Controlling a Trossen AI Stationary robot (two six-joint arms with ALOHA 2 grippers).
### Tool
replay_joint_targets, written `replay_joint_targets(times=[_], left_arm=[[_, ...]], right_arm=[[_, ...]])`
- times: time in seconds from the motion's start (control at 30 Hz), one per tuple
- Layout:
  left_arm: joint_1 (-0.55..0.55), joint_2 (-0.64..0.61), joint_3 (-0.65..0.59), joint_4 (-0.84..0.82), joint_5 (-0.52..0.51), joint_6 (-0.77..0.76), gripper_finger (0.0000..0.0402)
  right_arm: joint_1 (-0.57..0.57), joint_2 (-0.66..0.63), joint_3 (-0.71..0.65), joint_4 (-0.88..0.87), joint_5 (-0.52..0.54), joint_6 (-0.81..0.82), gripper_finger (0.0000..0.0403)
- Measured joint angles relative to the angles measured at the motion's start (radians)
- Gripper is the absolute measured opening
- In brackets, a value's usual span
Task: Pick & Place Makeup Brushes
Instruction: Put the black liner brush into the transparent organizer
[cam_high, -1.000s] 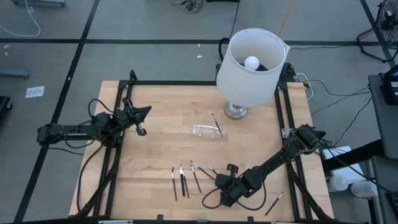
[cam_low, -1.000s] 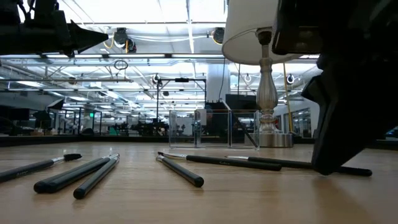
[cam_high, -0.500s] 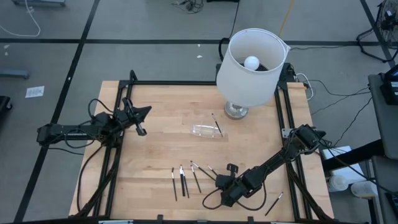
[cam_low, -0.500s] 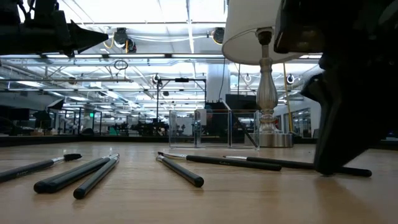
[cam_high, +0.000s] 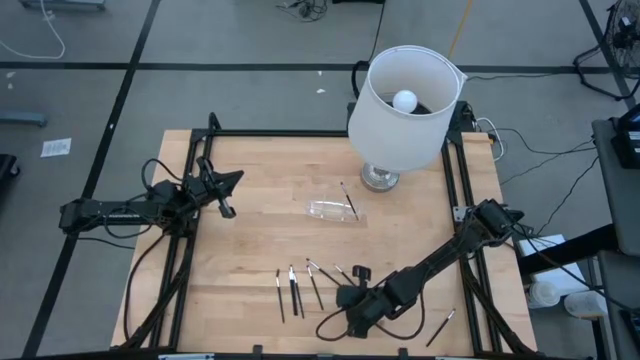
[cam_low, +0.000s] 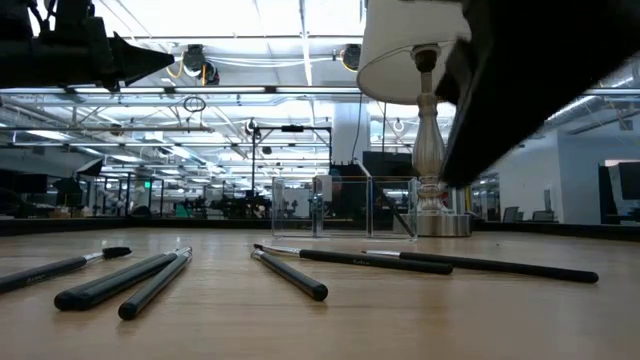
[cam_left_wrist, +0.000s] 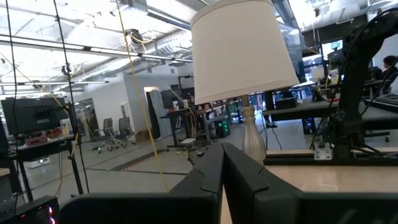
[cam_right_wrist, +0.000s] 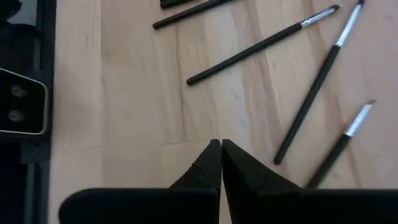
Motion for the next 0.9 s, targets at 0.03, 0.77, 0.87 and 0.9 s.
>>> replay_joint_targets(times=[0.03, 0.77, 0.87, 0.9], left_arm=[[0.0, 0.0, 0.0, 0.0, 0.0, 0.0, 0.0017], [0.0, 0.0, 0.0, -0.001, 0.0, -0.006, 0.0017], [0.0, 0.0, 0.0, -0.001, 0.0, -0.006, 0.0017], [0.0, 0.0, 0.0, -0.001, 0.0, -0.006, 0.0017]], right_arm=[[0.0, 0.0, 0.034, -0.047, 0.0, 0.009, 0.0], [-0.117, -0.001, 0.098, -0.287, -0.081, 0.156, 0.0052], [-0.129, 0.0, 0.043, -0.233, -0.104, 0.168, 0.0102], [-0.132, 0.0, 0.03, -0.228, -0.102, 0.169, 0.0119]])
